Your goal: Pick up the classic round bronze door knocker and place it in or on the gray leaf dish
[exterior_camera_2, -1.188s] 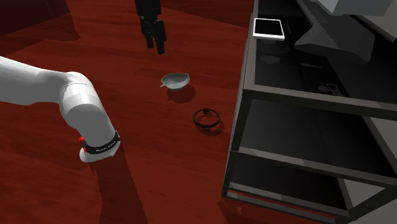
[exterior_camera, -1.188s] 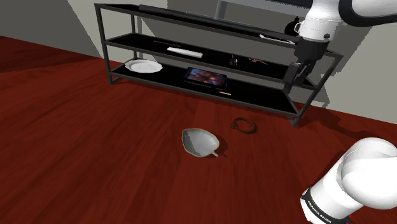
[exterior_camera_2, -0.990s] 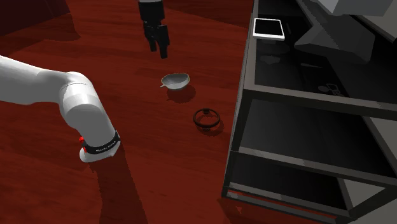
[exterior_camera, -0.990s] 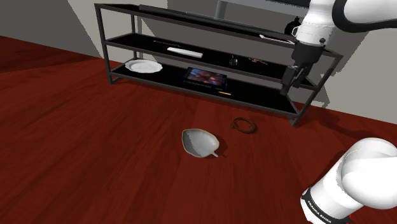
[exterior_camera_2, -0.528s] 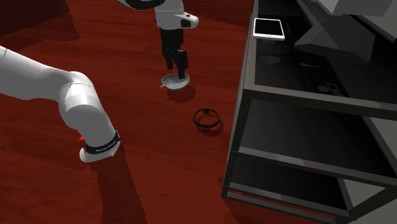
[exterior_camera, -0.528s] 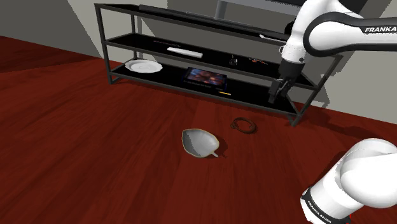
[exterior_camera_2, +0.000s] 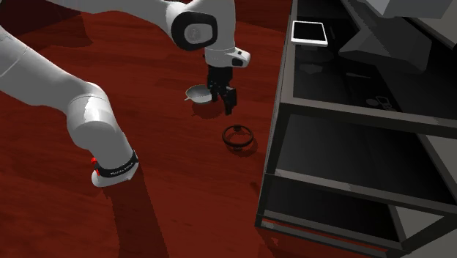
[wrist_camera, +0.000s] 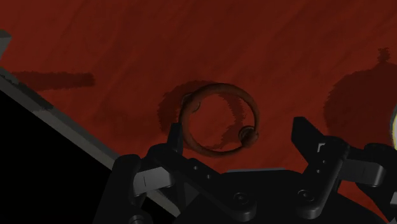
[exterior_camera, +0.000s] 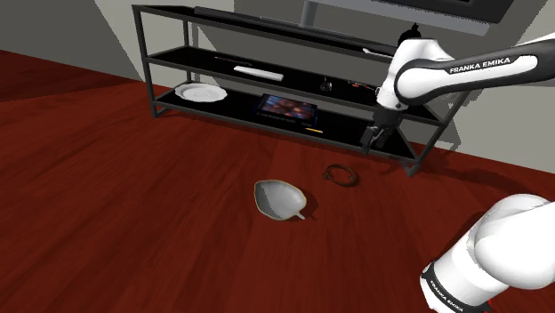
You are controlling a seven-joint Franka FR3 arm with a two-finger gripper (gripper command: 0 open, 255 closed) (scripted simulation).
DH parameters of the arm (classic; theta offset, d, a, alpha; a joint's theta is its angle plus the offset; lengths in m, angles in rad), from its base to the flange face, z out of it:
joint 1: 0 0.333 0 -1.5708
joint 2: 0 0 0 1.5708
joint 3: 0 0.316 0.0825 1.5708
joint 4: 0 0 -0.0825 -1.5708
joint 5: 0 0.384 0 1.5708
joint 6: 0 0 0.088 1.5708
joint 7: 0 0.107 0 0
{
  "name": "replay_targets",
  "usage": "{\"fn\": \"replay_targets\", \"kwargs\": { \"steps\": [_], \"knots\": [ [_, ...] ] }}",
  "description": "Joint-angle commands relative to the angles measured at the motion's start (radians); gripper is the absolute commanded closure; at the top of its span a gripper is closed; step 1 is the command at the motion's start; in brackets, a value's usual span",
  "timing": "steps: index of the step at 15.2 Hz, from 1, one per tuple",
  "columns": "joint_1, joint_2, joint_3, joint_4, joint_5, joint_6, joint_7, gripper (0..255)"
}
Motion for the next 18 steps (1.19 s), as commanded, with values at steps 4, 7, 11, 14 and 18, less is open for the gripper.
{"fn": "replay_targets", "kwargs": {
  "steps": [4,7,11,14,18],
  "knots": [
    [-0.005,0.187,-0.075,0.029,0.030,0.166,-0.075,0],
    [-0.002,0.308,-0.113,0.059,0.075,0.257,-0.133,0],
    [-0.001,0.440,-0.140,0.095,0.148,0.347,-0.206,0],
    [-0.001,0.474,-0.140,0.084,0.166,0.390,-0.219,0],
    [0.002,0.518,-0.141,0.074,0.191,0.441,-0.237,0]
  ]
}}
